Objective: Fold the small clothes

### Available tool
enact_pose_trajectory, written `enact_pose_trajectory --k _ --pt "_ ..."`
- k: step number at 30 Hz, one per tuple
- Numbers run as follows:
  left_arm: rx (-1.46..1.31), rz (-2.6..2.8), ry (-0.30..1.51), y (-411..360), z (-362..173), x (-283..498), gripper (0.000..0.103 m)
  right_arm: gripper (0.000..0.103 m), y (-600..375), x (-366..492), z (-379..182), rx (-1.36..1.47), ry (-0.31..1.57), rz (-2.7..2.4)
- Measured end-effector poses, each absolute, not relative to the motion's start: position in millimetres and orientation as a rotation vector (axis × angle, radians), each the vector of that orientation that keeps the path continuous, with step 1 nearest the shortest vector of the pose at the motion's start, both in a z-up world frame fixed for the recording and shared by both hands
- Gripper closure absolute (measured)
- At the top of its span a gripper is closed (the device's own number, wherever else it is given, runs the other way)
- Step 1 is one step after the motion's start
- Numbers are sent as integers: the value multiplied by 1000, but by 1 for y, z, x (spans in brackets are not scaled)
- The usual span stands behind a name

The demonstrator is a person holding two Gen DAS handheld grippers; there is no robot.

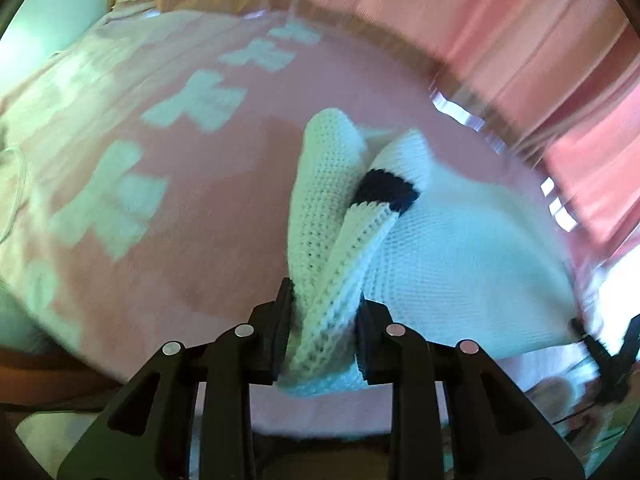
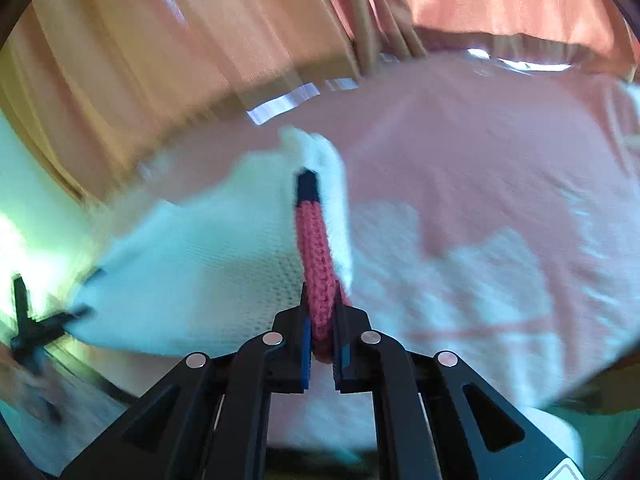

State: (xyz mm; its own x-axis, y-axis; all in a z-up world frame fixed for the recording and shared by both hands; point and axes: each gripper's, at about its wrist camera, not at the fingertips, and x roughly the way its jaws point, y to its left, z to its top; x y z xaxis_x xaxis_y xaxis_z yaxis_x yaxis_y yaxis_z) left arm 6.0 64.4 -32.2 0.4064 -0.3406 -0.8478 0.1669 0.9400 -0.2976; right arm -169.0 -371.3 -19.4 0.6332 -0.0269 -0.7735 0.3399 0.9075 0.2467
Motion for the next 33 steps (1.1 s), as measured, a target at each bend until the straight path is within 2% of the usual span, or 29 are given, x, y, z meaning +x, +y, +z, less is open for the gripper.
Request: enact_pose_trajectory --k 2,3,6,9,10,11,12,13,17,18,20,22,23,24,27,29,32,33 --pt "-106 -278 1184 59 -56 0 76 95 -375 -166 -47 382 1013 -233" --pt "-85 -265 1192 56 -63 -3 72 95 -378 -165 -55 418 1061 -240" --pt "-31 -216 1119 50 -43 -13 60 87 -370 -169 -35 334 1009 -280" --pt "-69 -240 1036 45 -7 -17 36 79 -368 -168 -6 285 920 -282" --pt "-50 -257 996 36 6 -14 31 67 -370 -164 2 291 891 -260" --pt "-23 -265 965 27 12 -11 30 56 -370 -155 11 293 860 -234" --pt "13 -269 933 16 16 -7 28 54 -369 -144 17 279 837 -219" --pt "69 -278 906 1 17 -1 20 52 -366 -128 20 243 816 -200" --pt "283 -333 888 -55 -15 29 17 50 -360 -71 5 173 847 -156" --pt "317 -319 895 -62 -25 37 18 50 -363 -62 0 160 858 -154" --pt "338 -313 885 -68 -41 49 35 50 -364 -40 -14 130 878 -160" --pt "307 -326 900 -63 -47 61 73 52 -368 -26 -23 117 882 -165" --pt "240 -321 914 -54 -45 70 81 80 -369 -18 -30 111 895 -157" --pt "172 -311 919 -43 -41 78 91 97 -370 -15 -33 117 904 -142" --pt "9 -263 916 -9 -32 98 91 96 -375 -17 -21 165 836 -131" --pt "-52 -211 940 10 -36 114 87 95 -383 -17 -19 163 810 -174" --pt "-117 -187 1005 19 -53 127 86 94 -401 -7 -44 241 944 -196" --pt "-122 -191 994 18 -48 123 85 94 -401 -11 -40 255 926 -191"
